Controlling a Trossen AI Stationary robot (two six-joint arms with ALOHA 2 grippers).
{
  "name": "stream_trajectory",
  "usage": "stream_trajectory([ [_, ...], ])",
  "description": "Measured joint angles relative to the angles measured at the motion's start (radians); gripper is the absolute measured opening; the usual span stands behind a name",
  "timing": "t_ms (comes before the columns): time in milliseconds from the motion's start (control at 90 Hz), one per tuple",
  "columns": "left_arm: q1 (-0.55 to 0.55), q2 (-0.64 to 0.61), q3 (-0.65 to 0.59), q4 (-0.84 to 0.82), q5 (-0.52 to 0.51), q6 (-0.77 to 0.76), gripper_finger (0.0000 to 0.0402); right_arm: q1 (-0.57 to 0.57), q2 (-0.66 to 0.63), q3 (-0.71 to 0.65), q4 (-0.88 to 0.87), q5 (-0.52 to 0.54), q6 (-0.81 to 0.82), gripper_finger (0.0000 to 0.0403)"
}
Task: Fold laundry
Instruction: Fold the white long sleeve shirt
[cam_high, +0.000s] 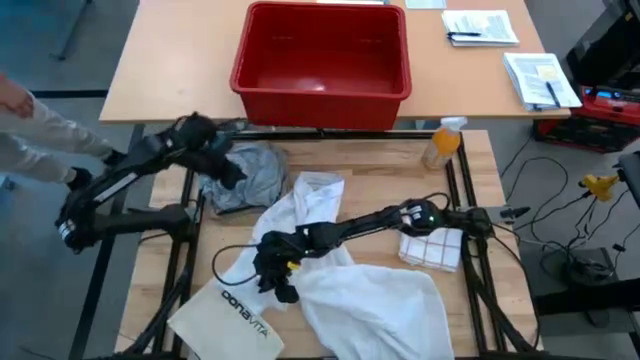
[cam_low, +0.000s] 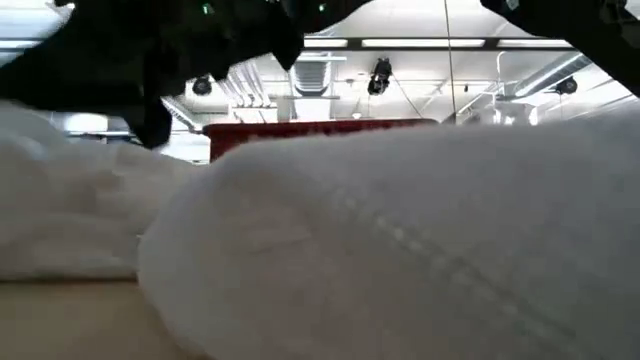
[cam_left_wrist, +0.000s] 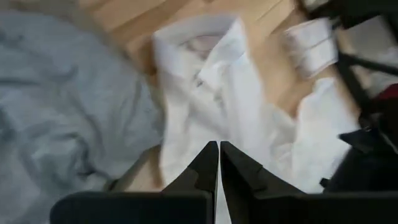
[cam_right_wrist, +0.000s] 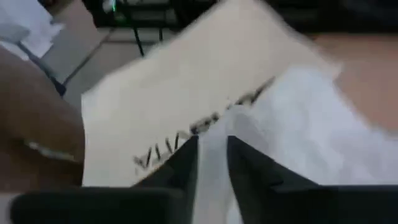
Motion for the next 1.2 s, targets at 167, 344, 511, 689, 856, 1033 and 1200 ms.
stream_trajectory([
  [167,-0.090,-0.113,-0.117,0.166,0.001,-0.085,0.0000,0.005,-0.005,0.015,0.043,0.021,0.003,0.0179],
  [344,-0.203,-0.136,-0.208,0.417,0.014,-0.089,0.0000,0.008,-0.100,0.050,-0.256,0.184,-0.139,0.0240],
  [511,-0.352,-0.125,-0.224,0.549,-0.020,-0.054,0.0000,0.000,-0.157,0.042,-0.569,0.337,-0.343,0.0201],
  [689,-0.430,-0.127,-0.225,0.538,-0.127,-0.065,0.0000,0.010,-0.146,0.035,-0.647,0.307,-0.582,0.0155],
  [856,-0.444,-0.128,-0.232,0.524,-0.128,-0.084,0.0000,0.005,-0.104,0.030,-0.518,0.326,-0.601,0.0138],
  [1033,-0.444,-0.126,-0.235,0.526,-0.128,-0.085,0.0000,0.009,-0.075,0.030,-0.455,0.335,-0.645,0.0149],
  [1200,-0.444,-0.123,-0.236,0.519,-0.128,-0.091,0.0000,0.008,-0.070,0.026,-0.389,0.329,-0.702,0.0174],
])
